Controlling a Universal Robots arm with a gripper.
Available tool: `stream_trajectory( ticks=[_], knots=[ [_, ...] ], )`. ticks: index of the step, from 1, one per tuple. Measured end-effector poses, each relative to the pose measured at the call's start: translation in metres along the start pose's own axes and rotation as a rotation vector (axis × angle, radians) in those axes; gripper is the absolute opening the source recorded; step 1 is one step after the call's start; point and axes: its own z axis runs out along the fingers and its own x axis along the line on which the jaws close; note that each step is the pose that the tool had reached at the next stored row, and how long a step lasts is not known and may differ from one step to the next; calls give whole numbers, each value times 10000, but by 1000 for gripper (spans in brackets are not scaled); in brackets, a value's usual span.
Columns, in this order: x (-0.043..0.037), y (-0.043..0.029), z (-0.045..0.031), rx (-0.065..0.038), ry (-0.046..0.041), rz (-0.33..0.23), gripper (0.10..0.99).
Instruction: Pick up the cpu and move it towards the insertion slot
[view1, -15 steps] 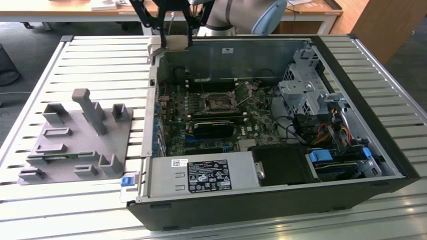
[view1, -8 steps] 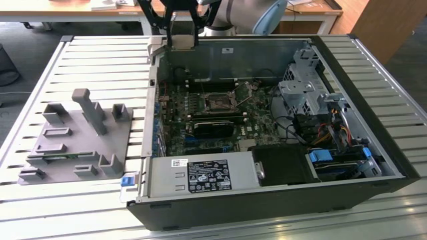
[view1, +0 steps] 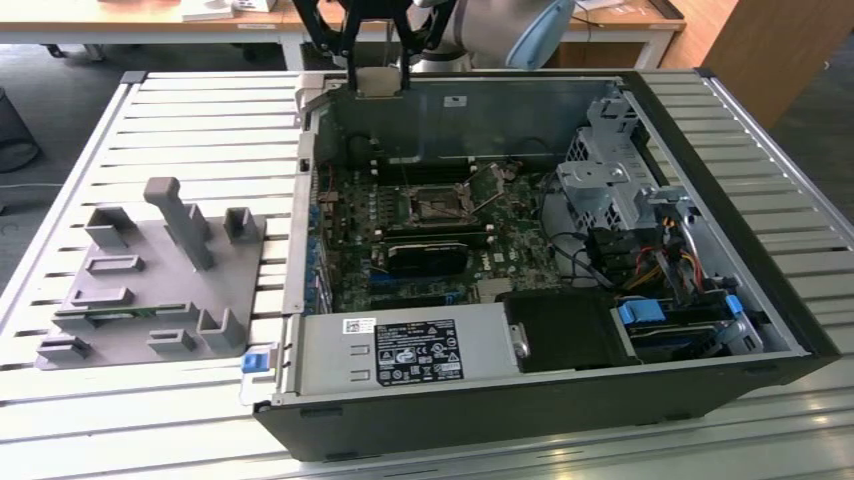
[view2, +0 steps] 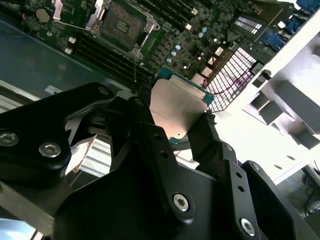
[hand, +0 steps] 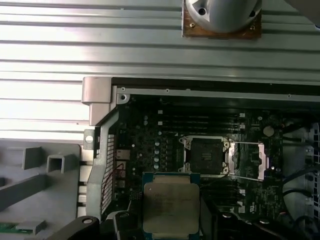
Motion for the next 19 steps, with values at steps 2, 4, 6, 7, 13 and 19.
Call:
stream_trajectory(
  ticks=[2,4,6,7,13,19],
  knots=[
    [-28,17,1,-1,0,0,541],
    [-55,33,3,-3,0,0,541],
    [-81,50,4,-4,0,0,541],
    [-94,59,4,-5,0,-1,541],
    [-166,115,9,-8,0,0,541],
    [-236,172,13,-11,-1,0,541]
  ],
)
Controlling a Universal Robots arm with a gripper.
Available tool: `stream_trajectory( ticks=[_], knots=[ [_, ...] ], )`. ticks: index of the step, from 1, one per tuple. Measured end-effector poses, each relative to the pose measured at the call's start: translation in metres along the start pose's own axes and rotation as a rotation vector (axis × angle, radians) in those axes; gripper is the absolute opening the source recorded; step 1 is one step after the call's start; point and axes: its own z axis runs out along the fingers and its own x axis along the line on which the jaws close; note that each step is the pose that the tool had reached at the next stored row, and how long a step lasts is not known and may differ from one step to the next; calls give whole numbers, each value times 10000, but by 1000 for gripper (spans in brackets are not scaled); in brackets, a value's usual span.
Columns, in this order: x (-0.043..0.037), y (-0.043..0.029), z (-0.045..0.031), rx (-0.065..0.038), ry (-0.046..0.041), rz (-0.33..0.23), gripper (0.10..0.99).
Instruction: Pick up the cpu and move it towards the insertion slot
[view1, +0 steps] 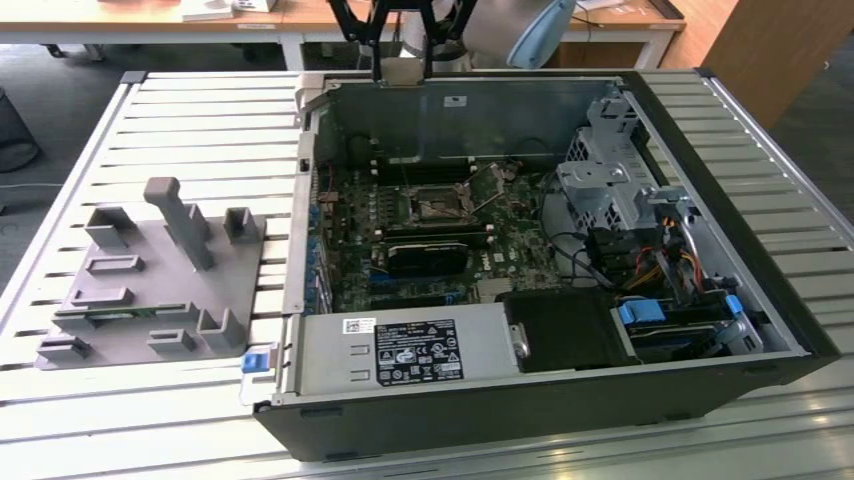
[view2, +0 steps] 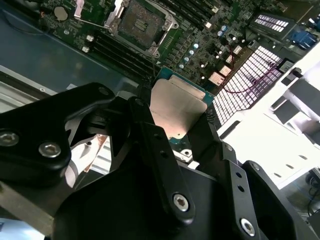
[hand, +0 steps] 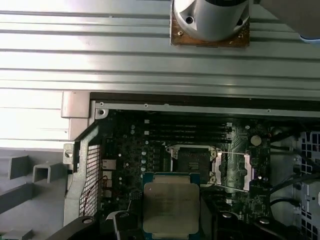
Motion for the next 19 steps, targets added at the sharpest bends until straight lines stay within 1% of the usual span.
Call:
stream_trajectory(
  ticks=[5,8,16,19],
  knots=[
    [-50,64,4,2,1,1,541],
    [-92,91,9,0,-1,21,541],
    [-240,130,15,0,-2,40,541],
    [-277,139,16,2,-1,41,541]
  ],
)
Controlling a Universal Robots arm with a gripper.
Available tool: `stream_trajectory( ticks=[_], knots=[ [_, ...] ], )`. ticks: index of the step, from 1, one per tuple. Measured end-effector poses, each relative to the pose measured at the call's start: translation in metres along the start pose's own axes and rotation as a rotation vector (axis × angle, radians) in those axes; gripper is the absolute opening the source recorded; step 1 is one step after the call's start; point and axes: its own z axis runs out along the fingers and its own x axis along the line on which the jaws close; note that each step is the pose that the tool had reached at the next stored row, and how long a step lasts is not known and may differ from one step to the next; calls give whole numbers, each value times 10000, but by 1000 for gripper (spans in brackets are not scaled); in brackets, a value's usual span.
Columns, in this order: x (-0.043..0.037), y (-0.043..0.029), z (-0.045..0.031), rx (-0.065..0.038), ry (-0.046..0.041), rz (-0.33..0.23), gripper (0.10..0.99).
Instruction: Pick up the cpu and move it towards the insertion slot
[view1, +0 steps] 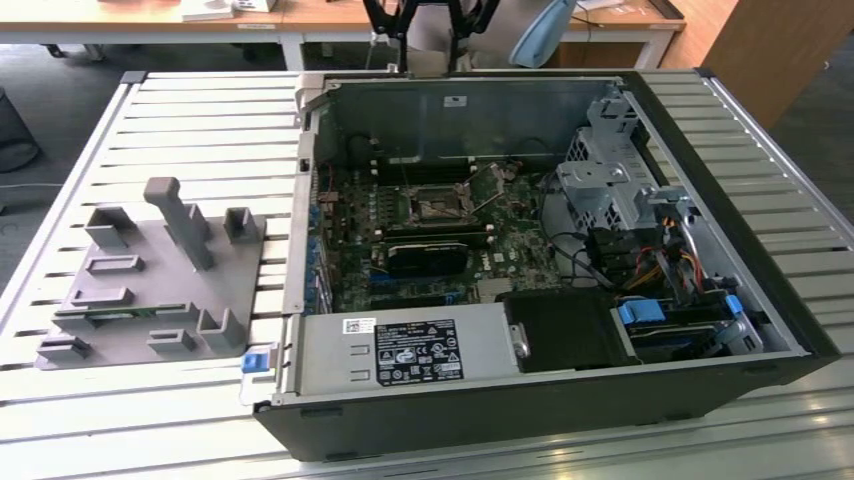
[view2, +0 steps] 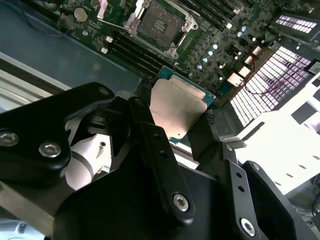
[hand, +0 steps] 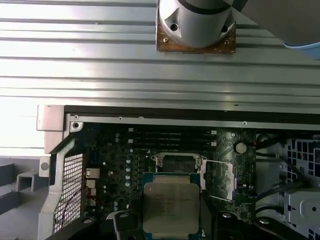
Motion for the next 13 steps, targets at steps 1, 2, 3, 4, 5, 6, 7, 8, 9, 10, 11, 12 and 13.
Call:
stream_trajectory(
  ticks=[1,2,3,4,5,6,7,8,9,10,11,12,13],
  knots=[
    [-12,0,1,0,0,0,541],
    [-28,0,2,-1,-1,0,541],
    [-45,0,3,-1,-1,0,541],
    [-59,0,3,0,0,0,541],
    [-71,0,4,-1,0,0,541],
    [-81,-1,5,-2,-1,0,541],
    [-90,-1,6,-2,-1,0,541],
    [-103,-1,6,-1,0,0,541],
    [-119,0,7,-1,-1,0,541],
    [-140,-1,7,-1,0,0,541],
    [-161,-1,8,-1,0,0,541],
    [-180,-1,8,0,1,0,541],
    [-200,-2,9,-1,1,0,541]
  ],
)
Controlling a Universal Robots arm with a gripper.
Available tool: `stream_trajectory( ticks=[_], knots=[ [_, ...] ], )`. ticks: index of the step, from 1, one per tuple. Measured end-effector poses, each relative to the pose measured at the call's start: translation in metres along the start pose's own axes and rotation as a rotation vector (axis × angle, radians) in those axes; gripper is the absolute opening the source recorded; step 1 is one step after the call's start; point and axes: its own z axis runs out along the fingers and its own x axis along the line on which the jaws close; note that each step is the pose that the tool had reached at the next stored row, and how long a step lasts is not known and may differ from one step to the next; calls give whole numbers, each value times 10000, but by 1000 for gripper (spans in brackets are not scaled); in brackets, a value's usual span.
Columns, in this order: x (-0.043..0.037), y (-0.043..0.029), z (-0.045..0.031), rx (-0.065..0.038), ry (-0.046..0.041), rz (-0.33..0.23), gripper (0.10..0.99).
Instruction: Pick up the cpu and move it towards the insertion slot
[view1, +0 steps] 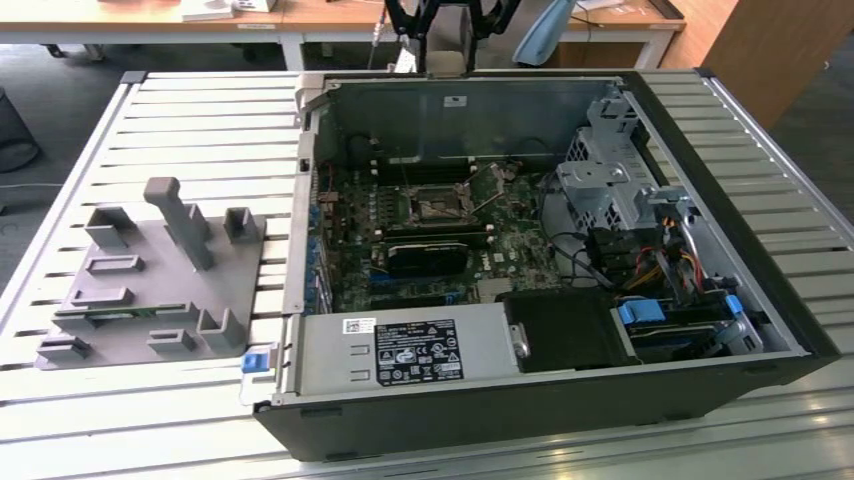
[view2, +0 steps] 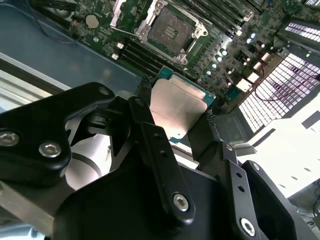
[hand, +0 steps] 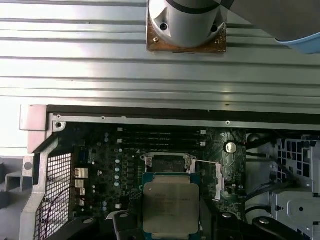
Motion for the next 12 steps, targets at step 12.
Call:
stream_trajectory(
  ticks=[12],
  knots=[
    [-130,-1,4,0,1,1,541]
  ],
)
